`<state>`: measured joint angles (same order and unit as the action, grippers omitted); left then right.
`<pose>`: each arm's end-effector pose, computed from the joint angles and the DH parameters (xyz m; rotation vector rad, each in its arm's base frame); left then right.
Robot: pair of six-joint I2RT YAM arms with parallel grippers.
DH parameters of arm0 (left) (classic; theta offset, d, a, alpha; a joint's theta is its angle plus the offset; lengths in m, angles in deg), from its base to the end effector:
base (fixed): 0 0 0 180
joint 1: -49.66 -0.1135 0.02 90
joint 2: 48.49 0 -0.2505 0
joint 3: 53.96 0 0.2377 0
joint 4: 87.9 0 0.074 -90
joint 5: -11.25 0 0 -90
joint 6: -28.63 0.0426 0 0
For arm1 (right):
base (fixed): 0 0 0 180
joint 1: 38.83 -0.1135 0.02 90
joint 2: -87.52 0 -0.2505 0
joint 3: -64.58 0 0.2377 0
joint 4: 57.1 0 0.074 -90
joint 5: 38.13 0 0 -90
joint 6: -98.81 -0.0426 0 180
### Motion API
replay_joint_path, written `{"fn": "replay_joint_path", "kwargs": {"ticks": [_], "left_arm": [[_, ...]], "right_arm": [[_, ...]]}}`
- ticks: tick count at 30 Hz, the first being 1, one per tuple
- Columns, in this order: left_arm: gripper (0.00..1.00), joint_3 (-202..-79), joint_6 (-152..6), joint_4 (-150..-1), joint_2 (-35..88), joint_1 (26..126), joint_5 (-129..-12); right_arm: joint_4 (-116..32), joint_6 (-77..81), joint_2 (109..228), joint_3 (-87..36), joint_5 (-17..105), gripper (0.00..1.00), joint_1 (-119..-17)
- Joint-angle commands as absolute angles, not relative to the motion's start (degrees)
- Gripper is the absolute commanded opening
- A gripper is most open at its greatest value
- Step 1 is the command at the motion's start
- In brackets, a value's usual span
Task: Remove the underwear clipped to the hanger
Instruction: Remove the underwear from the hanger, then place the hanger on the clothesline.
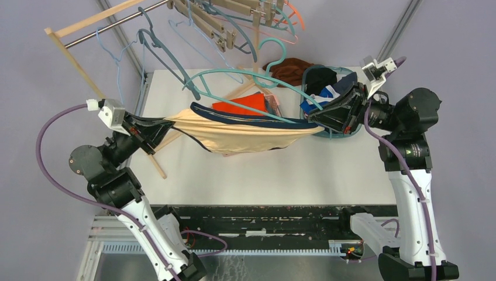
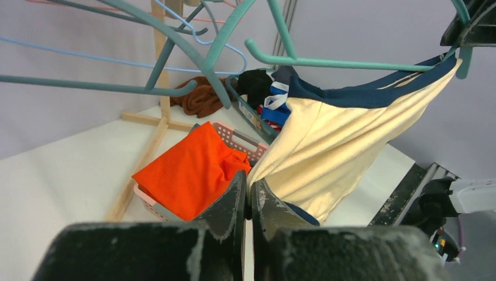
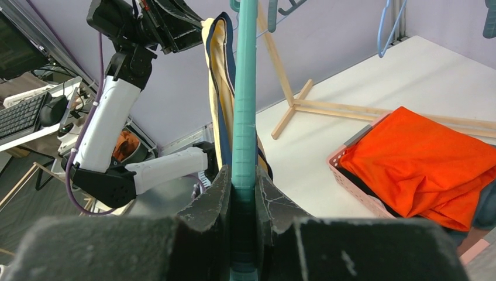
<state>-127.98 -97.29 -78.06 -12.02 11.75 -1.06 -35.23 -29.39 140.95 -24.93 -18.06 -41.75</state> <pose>0.0891 0.0167 0.4459 0.4217 1.4514 -0.7044 0.1465 0.0475 0.4764 -0.6787 1.5034 1.3570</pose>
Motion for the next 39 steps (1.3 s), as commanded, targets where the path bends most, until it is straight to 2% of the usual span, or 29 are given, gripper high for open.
{"fn": "replay_joint_path", "kwargs": {"ticks": [1,5,11,15,19,22,25,27,33,39], "left_arm": [[0.14,-130.97,-83.23,-64.28,-8.68,10.46,0.25],[0.28,-132.31,-77.79,-59.27,-6.30,10.46,-0.73],[0.44,-135.46,-64.57,-46.16,-0.66,12.31,-7.66],[0.53,-135.33,-55.85,-38.61,1.30,23.46,-20.65],[0.59,-132.19,-53.05,-38.29,1.75,36.76,-34.64],[0.65,-131.36,-51.18,-38.63,0.69,37.29,-35.26],[0.79,-131.37,-48.41,-37.46,-0.34,37.63,-31.60],[0.84,-132.26,-45.40,-34.57,0.37,38.14,-29.36],[0.90,-131.07,-38.92,-29.85,2.59,43.97,-34.14],[0.91,-127.17,-39.84,-34.40,1.19,49.14,-40.97]], "right_arm": [[-36.07,-28.09,140.65,-27.48,-19.69,0.00,-41.17],[-31.73,-24.70,141.59,-29.16,-18.73,0.00,-41.78],[-26.56,-20.23,143.78,-30.98,-18.58,0.01,-42.00],[-24.14,-17.35,144.41,-31.58,-18.72,0.00,-42.06],[-20.12,-13.16,145.44,-31.92,-19.41,0.00,-42.38],[-14.20,-7.00,146.13,-31.65,-20.33,0.00,-42.43],[-4.77,2.36,147.38,-32.18,-21.32,0.00,-42.41],[2.47,9.31,148.30,-33.01,-22.25,0.00,-42.43],[28.23,35.87,151.30,-36.93,-14.46,0.00,-42.43],[25.74,35.10,149.66,-32.35,-7.26,0.00,-42.51]]}}
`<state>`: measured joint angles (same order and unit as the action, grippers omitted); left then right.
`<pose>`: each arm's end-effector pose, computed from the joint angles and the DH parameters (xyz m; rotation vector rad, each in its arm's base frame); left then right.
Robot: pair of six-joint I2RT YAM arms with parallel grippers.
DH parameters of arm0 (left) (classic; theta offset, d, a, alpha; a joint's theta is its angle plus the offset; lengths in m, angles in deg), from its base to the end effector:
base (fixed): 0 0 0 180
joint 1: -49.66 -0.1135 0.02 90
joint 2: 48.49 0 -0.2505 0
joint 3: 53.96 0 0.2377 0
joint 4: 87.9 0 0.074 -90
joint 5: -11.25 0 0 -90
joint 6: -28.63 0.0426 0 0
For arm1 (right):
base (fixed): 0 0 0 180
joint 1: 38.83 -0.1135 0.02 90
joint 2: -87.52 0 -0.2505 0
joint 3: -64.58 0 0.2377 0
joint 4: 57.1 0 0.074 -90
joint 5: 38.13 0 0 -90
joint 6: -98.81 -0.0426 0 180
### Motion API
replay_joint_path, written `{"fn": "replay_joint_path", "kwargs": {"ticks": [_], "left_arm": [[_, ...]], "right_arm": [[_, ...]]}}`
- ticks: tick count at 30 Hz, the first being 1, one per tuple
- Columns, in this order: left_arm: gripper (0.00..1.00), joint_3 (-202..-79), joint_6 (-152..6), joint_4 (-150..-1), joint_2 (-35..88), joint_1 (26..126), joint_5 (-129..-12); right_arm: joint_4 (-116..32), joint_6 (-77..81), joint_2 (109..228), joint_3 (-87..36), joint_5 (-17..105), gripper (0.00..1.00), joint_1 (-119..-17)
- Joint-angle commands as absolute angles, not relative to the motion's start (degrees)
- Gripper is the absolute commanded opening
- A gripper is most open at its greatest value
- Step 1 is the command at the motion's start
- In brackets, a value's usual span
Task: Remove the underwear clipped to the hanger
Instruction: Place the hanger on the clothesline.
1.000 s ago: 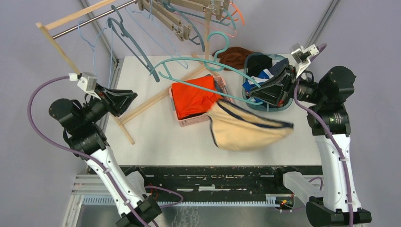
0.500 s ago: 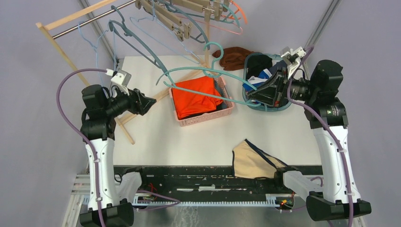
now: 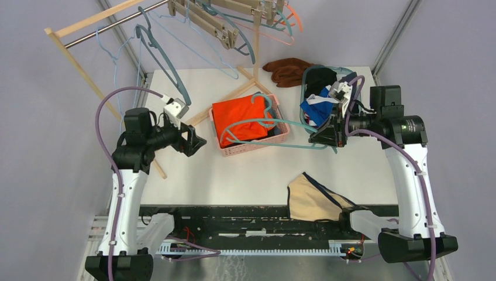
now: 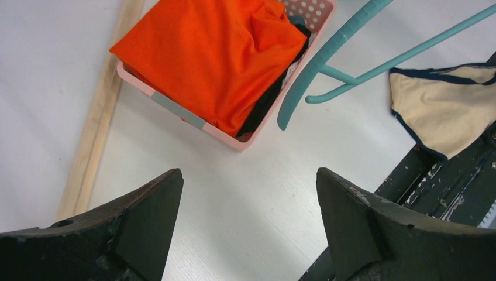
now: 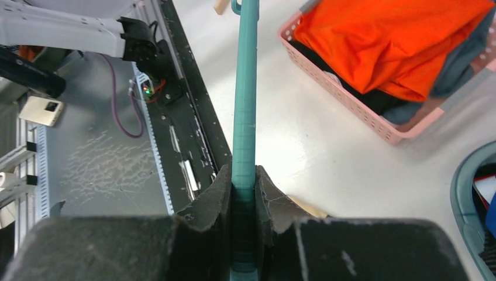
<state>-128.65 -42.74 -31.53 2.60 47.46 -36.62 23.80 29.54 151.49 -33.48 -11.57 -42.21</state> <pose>0.1702 -0.0221 0.3464 0.6961 1.9042 -0.5559 0.1681 0.0481 0.4040 -0.9037 1.8691 1.1118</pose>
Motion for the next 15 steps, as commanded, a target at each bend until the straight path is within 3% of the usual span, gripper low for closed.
{"fn": "replay_joint_path", "kwargs": {"ticks": [1,6,15], "left_arm": [[0.91,-127.00,-39.87,-34.64,0.93,49.21,-41.00],[0.91,-126.79,-39.84,-34.79,-0.36,49.22,-40.94],[0.91,-126.98,-38.43,-32.41,-2.67,49.17,-45.37]], "right_arm": [[25.23,34.82,149.34,-32.28,-6.38,0.00,-42.48],[20.77,29.60,148.51,-33.07,-1.92,0.00,-44.44],[7.31,17.70,151.83,-39.34,12.63,0.00,-58.35]]}}
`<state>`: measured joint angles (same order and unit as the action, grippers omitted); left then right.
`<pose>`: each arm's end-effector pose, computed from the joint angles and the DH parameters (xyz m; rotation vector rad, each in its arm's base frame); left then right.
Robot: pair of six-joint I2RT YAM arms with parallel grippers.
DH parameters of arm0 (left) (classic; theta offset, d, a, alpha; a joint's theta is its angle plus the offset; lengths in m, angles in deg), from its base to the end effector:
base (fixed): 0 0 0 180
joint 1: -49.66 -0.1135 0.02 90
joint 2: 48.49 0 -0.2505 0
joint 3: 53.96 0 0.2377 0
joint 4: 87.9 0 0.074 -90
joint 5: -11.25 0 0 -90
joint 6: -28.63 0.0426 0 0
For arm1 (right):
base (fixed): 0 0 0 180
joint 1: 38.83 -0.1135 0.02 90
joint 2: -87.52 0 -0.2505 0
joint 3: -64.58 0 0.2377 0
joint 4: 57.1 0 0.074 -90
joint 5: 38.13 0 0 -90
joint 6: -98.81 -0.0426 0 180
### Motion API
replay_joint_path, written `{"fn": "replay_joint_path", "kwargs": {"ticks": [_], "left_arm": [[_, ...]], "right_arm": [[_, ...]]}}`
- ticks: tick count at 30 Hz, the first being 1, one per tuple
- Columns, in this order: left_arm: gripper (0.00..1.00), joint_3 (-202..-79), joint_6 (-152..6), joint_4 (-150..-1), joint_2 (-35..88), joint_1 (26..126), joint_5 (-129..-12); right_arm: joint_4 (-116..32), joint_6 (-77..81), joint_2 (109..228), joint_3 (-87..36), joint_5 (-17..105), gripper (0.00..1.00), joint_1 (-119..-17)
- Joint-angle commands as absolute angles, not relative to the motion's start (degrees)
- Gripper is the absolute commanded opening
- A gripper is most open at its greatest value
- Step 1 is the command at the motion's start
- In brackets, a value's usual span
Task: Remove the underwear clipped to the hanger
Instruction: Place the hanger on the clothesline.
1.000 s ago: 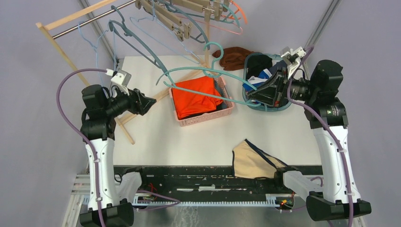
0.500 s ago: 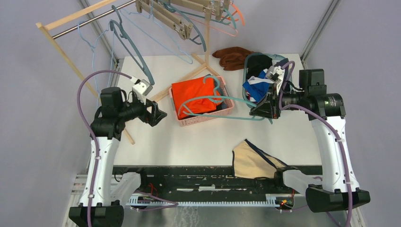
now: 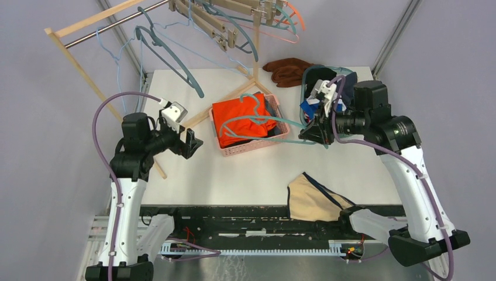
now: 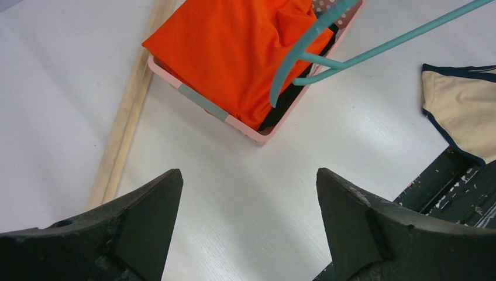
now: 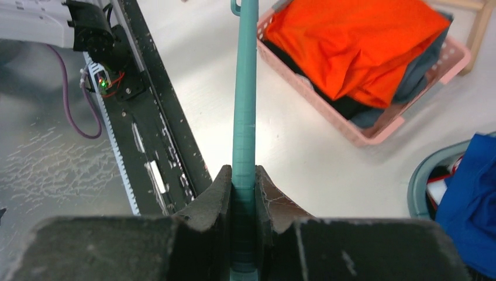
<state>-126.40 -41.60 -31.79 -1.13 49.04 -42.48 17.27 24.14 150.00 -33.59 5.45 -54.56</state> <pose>0.1587 -0.0235 0.3427 0.6956 1.9042 -0.4431 0.1630 0.0780 0.4097 -0.9786 1.9065 0.9035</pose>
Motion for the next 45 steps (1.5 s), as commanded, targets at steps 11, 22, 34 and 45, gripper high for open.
{"fn": "replay_joint_path", "kwargs": {"ticks": [11,22,34,45], "left_arm": [[0.91,-127.74,-37.65,-31.01,-4.48,48.98,-47.23],[0.91,-126.56,-37.42,-30.67,-7.51,49.05,-48.45],[0.93,-125.65,-36.85,-30.74,-10.81,49.01,-49.40],[0.93,-125.18,-36.90,-30.42,-12.29,49.03,-49.74]], "right_arm": [[0.89,12.54,167.75,-56.50,23.29,0.00,-68.86],[2.18,9.32,187.33,-85.30,27.54,0.00,-72.82],[-1.77,6.63,201.97,-106.27,30.67,0.00,-76.61],[-7.65,6.80,212.00,-116.50,36.45,0.00,-79.86]]}}
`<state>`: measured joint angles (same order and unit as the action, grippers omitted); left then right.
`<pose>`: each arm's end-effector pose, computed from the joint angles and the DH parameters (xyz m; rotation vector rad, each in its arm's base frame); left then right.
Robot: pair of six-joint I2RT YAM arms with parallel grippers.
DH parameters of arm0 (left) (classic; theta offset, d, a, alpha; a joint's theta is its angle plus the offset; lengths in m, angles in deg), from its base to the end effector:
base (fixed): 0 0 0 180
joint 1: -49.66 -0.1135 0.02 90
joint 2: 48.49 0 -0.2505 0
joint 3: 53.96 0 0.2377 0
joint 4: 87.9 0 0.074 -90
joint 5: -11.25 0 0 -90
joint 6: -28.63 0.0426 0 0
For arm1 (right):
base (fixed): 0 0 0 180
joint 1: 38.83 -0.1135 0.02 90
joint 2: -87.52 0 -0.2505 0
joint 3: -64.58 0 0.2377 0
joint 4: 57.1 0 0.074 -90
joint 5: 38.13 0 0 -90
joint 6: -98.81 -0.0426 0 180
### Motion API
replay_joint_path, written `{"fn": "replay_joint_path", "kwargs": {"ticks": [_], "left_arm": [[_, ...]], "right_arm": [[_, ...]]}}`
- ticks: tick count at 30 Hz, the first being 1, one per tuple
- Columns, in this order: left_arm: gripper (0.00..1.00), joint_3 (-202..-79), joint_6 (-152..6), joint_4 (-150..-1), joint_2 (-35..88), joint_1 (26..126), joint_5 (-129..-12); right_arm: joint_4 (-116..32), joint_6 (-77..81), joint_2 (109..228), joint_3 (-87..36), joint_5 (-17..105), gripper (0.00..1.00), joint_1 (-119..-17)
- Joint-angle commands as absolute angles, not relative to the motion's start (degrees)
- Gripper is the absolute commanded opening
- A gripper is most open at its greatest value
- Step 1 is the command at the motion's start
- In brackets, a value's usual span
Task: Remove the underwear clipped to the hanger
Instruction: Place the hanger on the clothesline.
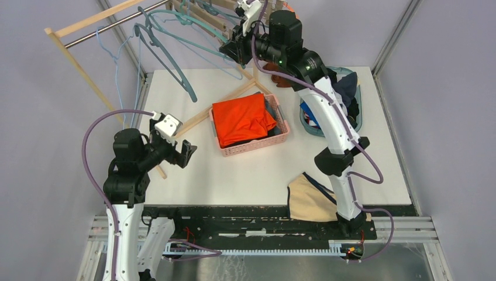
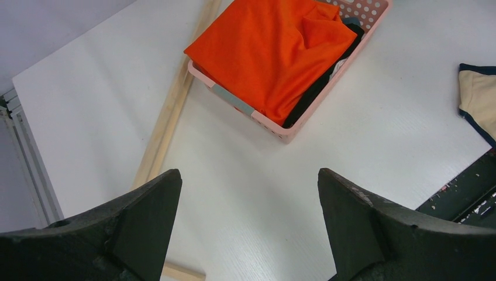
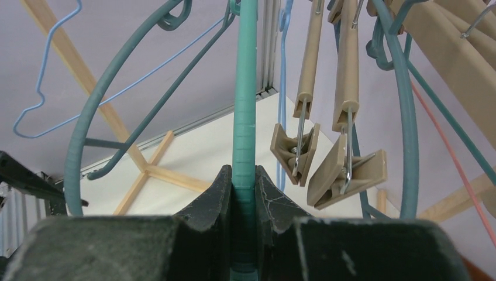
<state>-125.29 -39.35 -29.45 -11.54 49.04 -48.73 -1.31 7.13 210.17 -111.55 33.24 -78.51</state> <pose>0.1175 -0.0200 0.3531 0.6816 1.8168 -0.2593 0.3075 0.2728 0.5108 -0.7835 1.4764 0.8134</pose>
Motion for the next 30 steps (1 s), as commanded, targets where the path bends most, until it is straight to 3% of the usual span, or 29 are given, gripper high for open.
{"fn": "replay_joint_path", "kwargs": {"ticks": [1,12,30], "left_arm": [[0.93,-125.06,-36.86,-30.40,-12.34,49.06,-49.75],[0.93,-124.59,-36.68,-30.38,-12.91,49.00,-48.71],[0.93,-123.29,-35.82,-30.21,-13.83,49.04,-48.10]], "right_arm": [[-7.93,7.01,212.55,-117.13,36.79,0.00,-80.30],[-8.54,7.40,216.62,-118.24,42.18,0.00,-83.31],[-5.22,4.21,213.79,-113.89,50.19,0.00,-87.46]]}}
